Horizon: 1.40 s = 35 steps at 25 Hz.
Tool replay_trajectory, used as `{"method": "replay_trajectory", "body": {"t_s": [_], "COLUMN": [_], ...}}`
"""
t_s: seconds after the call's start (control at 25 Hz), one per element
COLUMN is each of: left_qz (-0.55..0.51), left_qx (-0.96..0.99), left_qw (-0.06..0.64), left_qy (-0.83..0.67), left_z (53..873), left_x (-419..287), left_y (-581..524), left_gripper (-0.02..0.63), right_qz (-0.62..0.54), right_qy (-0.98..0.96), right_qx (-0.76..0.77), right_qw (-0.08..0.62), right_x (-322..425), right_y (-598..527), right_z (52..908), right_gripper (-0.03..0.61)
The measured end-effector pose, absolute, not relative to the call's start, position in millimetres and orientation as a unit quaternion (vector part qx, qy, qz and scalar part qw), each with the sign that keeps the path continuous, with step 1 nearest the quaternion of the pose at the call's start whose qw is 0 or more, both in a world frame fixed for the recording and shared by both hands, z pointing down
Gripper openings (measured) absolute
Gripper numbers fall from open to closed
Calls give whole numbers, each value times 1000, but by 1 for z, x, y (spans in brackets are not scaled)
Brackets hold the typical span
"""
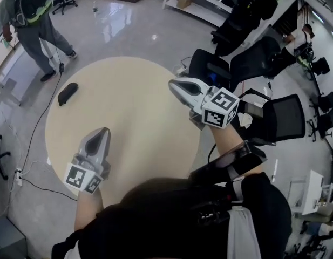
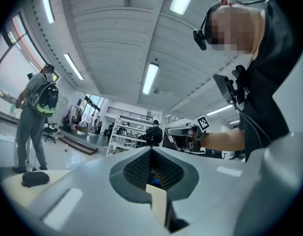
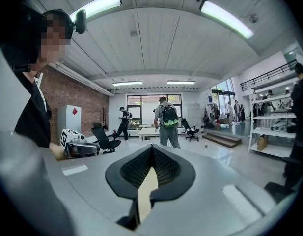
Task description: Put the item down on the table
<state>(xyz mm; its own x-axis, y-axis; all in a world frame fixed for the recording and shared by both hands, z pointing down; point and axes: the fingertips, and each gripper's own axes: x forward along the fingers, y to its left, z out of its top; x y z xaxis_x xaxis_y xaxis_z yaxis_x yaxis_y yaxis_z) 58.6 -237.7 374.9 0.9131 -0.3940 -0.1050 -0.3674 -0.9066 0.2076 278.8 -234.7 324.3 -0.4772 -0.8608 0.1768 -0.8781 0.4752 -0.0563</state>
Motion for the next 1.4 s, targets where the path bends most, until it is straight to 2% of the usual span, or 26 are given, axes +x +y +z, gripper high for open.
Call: {"method": "replay_trajectory", "body": {"t_s": [0.44, 0.88, 1.12, 1.4], "left_qz": [-30, -25, -21, -22], "left_qx": [997, 995, 991, 978], "left_qw": [36, 40, 54, 38], "left_qy": [-55, 87, 122, 203], "left_z": [336, 312, 305, 293], "left_x": [225, 394, 453, 494], "left_y": [-55, 180, 259, 302], "left_gripper": [-5, -5, -5, -5], "right_qz": [95, 118, 115, 92], "right_qy": [-801, -727, -698, -643], "right_qx": [591, 675, 705, 759], "right_qw": [15, -33, -43, -46], "right_x": [419, 566, 614, 635], "right_y": [-17, 256, 362, 431], "right_z": [330, 333, 337, 316], "right_gripper": [12, 11, 11, 12]}}
